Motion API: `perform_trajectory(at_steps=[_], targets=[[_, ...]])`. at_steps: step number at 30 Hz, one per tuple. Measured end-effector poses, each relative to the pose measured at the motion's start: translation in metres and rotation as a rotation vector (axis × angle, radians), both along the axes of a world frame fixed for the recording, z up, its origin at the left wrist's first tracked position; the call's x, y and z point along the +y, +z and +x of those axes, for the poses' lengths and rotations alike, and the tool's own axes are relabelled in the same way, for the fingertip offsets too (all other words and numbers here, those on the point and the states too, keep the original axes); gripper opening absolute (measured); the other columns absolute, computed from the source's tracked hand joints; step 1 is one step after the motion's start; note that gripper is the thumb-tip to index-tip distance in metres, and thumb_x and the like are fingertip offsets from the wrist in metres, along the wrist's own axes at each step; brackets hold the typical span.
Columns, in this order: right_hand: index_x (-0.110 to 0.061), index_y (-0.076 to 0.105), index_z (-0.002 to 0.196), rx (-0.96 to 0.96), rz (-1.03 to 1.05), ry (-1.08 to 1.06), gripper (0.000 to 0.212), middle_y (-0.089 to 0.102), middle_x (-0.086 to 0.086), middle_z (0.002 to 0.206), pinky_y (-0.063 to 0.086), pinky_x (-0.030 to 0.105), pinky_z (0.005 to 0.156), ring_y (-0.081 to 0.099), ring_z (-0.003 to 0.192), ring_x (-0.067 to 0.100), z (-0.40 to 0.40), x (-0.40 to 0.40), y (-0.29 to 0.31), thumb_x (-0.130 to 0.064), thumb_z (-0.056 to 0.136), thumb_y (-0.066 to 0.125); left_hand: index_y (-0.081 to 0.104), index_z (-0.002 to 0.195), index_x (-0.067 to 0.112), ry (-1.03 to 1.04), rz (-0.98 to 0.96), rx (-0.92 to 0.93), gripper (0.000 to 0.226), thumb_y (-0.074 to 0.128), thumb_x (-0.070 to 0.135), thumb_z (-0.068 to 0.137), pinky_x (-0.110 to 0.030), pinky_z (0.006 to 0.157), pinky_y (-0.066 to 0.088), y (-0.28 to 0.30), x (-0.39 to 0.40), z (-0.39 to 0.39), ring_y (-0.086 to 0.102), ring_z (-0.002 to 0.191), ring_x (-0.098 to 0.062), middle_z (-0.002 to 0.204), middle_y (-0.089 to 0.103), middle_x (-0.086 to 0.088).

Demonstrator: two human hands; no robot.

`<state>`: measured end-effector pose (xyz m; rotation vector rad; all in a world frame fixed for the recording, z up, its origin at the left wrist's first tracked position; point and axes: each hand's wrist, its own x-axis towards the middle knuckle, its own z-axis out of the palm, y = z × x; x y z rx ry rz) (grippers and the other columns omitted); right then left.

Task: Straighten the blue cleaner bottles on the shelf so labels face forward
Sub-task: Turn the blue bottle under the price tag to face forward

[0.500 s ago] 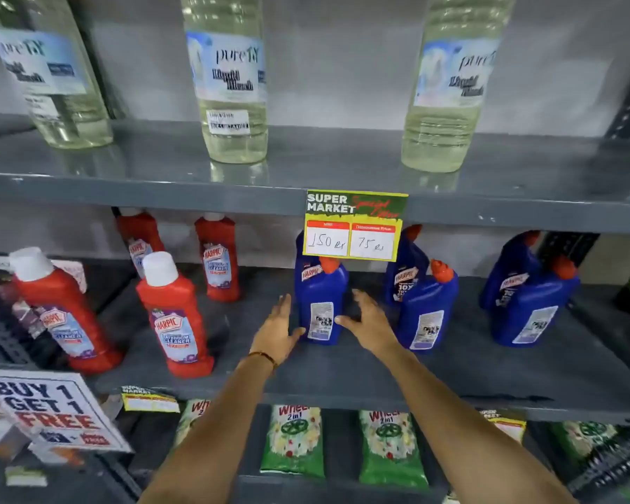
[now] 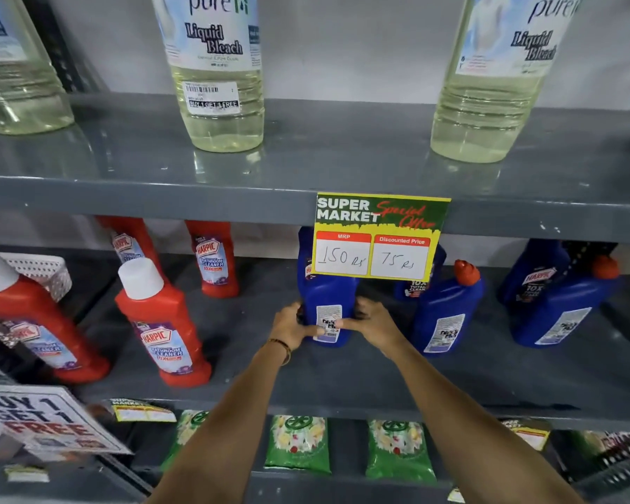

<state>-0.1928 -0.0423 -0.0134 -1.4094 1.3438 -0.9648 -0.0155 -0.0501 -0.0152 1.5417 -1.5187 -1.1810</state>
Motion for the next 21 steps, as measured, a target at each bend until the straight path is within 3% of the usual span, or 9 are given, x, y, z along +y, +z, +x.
perform_trajectory(at_steps=[5, 13, 18, 21], targets=[[-0.003, 0.060, 0.112, -0.048, 0.009, 0.001, 0.041, 0.065, 0.020, 0.119, 0.056, 0.025, 0.079, 0.065, 0.099, 0.022, 0.000, 0.004, 0.004, 0.002, 0.073, 0.072, 0.059, 0.103, 0.001, -0.011, -0.026, 0.011, 0.051, 0.083, 0.004, 0.058, -0.037, 0.083, 0.055, 0.001, 0.002, 0.006, 0.065, 0.095, -0.028, 0.111, 0.068, -0.019], [-0.014, 0.059, 0.113, -0.133, 0.016, 0.124, 0.040, 0.065, 0.006, 0.114, 0.055, 0.015, 0.072, 0.068, 0.090, 0.000, -0.001, 0.013, 0.036, 0.001, 0.078, 0.067, 0.052, 0.090, 0.013, -0.054, -0.108, 0.110, 0.049, 0.086, 0.011, 0.055, -0.043, 0.083, 0.057, 0.012, 0.013, 0.022, 0.066, 0.097, -0.028, 0.105, 0.068, -0.010], [-0.023, 0.048, 0.131, -0.119, -0.045, 0.101, 0.061, 0.063, -0.002, 0.124, 0.053, 0.022, 0.084, 0.061, 0.107, 0.008, 0.013, 0.017, 0.046, -0.008, 0.076, 0.072, 0.054, 0.097, 0.003, 0.055, -0.199, 0.133, 0.053, 0.086, 0.017, 0.057, -0.037, 0.073, 0.058, 0.012, 0.026, 0.015, 0.067, 0.086, -0.027, 0.093, 0.070, -0.007], [-0.036, 0.047, 0.123, -0.091, -0.051, 0.072, 0.070, 0.064, -0.009, 0.117, 0.051, 0.026, 0.089, 0.060, 0.109, 0.008, 0.029, 0.018, 0.047, -0.017, 0.065, 0.081, 0.054, 0.089, 0.012, 0.095, -0.265, 0.056, 0.044, 0.083, 0.025, 0.060, -0.036, 0.067, 0.057, 0.013, 0.033, 0.006, 0.066, 0.078, -0.025, 0.087, 0.069, -0.006]])
